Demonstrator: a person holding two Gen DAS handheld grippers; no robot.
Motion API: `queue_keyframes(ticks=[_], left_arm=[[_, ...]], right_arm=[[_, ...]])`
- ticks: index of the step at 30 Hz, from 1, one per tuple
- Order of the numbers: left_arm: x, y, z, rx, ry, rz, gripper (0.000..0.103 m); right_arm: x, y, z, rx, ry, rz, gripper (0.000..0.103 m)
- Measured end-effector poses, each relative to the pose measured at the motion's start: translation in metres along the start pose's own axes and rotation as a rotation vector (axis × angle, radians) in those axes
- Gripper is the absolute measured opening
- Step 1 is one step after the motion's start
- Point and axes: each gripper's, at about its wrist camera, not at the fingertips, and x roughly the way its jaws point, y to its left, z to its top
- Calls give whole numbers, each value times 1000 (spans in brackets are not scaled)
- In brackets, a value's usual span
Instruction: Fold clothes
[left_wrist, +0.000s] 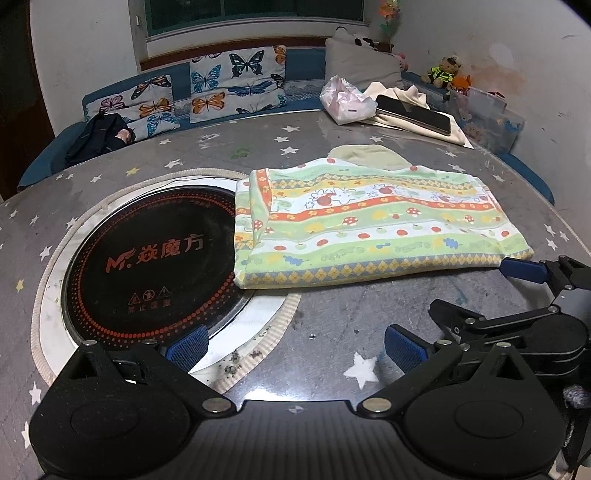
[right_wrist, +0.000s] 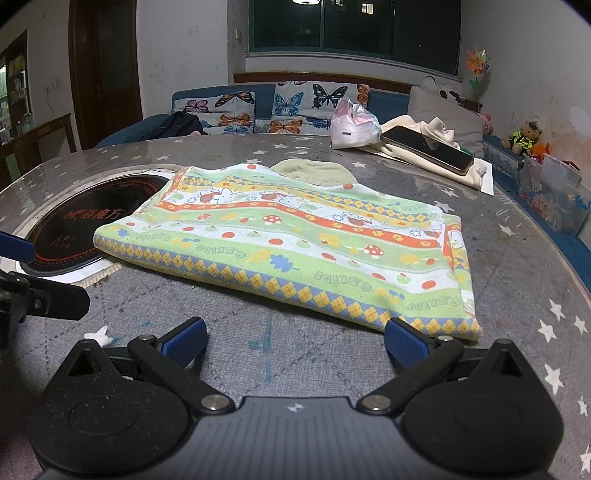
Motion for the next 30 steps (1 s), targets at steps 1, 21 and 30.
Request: queue_keyframes(ticks=[1, 21, 30], left_arm=[[0, 0, 1, 0, -1, 1, 103], [7, 3, 11, -8, 14, 1, 103], [2, 0, 17, -5, -6, -3, 103]], right_arm=[[0, 0, 0, -1, 0, -1, 103], [-14, -3, 7, 12, 4, 50, 103], [-26, -2, 26, 1, -33, 52, 103]])
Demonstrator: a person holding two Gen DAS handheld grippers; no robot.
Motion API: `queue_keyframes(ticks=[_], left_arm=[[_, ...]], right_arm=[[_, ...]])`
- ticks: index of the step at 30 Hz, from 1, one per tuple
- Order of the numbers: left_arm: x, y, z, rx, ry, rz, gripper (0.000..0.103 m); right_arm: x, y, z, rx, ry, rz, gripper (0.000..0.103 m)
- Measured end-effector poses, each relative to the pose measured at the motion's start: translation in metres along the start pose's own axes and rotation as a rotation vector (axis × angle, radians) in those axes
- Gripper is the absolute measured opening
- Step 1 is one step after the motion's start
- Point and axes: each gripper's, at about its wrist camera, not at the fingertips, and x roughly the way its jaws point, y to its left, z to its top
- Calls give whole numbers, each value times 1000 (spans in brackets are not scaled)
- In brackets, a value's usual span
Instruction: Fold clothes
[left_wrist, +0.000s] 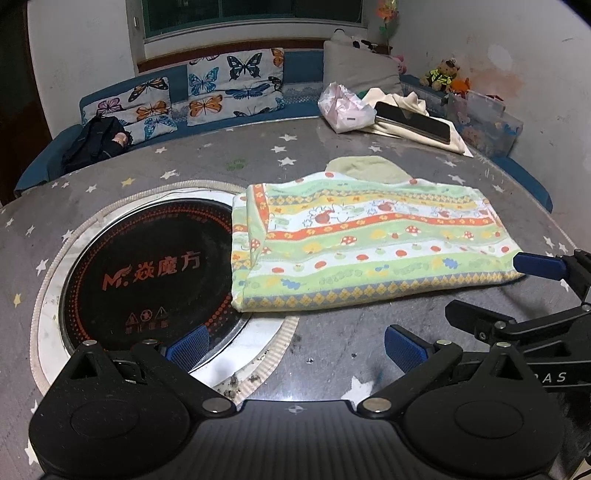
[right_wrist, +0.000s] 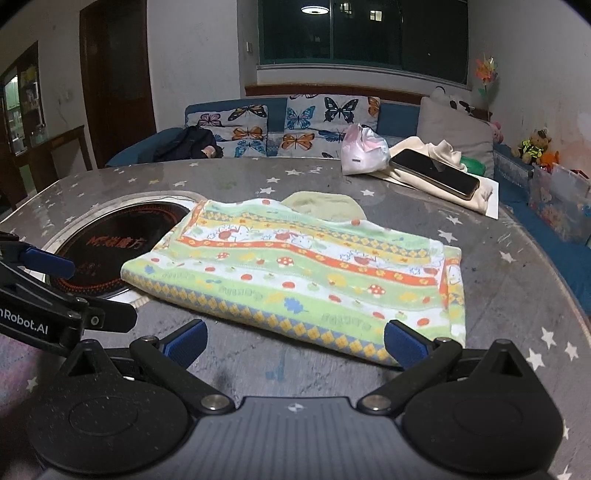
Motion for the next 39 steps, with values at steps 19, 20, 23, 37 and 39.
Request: queue_keyframes(ticks=[19, 20, 23, 37, 39], left_arm=[[2, 7, 2, -18, 4, 23, 103], [2, 7, 2, -20, 2, 24, 103], [0, 9, 0, -24, -8, 29, 103], [21, 42, -10, -52, -19, 148, 103], [23, 46, -13, -53, -9, 118, 103]], right_arm=[[-1, 1, 11, -13, -13, -22, 102], [-1, 2, 10, -10, -11, -19, 102], [-1, 5, 7, -7, -3, -5, 102], [18, 13, 0, 18, 19, -23, 103], [19, 9, -2, 32, 20, -44, 103]])
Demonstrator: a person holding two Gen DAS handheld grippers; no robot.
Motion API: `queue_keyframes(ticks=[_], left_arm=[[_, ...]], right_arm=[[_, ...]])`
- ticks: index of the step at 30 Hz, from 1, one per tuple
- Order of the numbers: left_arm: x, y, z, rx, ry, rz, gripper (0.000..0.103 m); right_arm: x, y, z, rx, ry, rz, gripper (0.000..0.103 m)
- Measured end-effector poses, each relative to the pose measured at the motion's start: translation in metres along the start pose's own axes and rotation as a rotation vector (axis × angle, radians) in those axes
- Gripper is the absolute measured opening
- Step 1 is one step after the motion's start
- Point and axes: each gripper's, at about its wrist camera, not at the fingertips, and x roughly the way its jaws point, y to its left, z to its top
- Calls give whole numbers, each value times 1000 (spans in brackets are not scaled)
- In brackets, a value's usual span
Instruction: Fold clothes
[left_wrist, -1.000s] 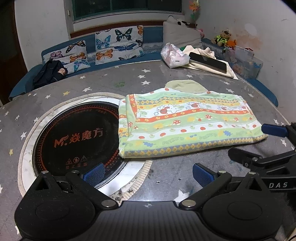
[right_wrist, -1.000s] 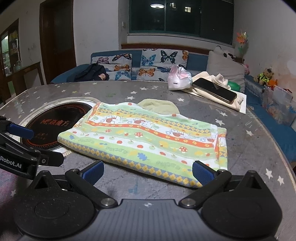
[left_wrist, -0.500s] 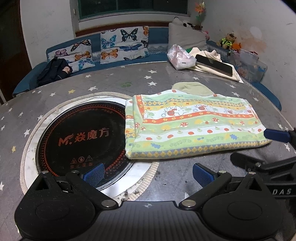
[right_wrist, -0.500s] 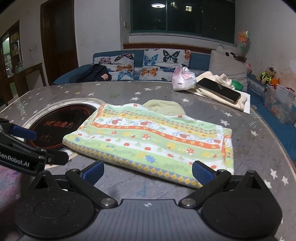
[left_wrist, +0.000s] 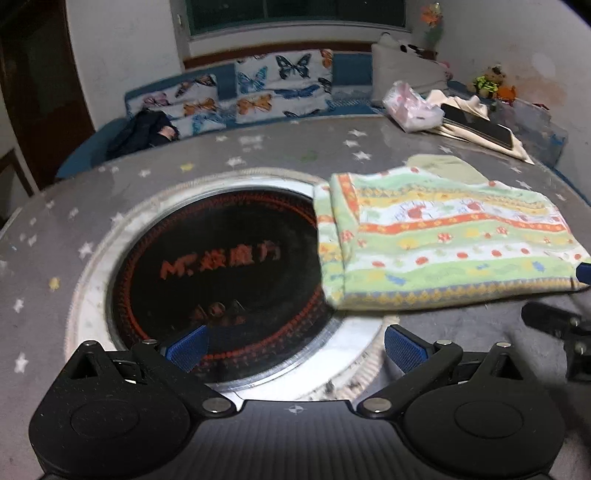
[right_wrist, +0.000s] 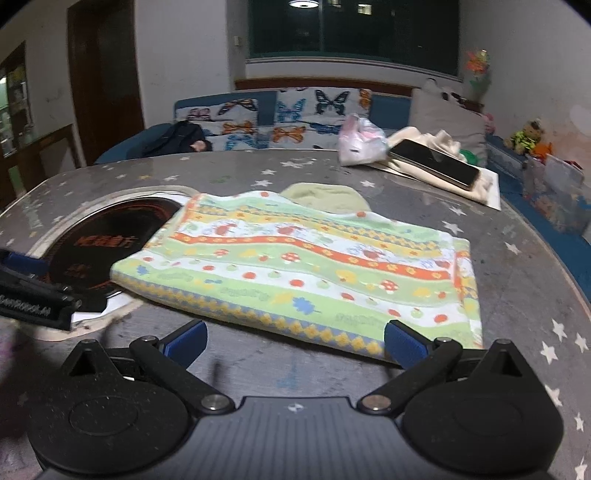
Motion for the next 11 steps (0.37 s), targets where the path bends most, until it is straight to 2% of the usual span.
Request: queue_keyframes(ticks=[6, 11], left_arm=[[1, -13, -5, 34, -12, -62, 103], [11, -23, -7, 54, 2, -72, 103]], right_arm=[[-2, -11, -5, 21, 5, -45, 103], [-3, -21, -10, 36, 6, -80, 103]])
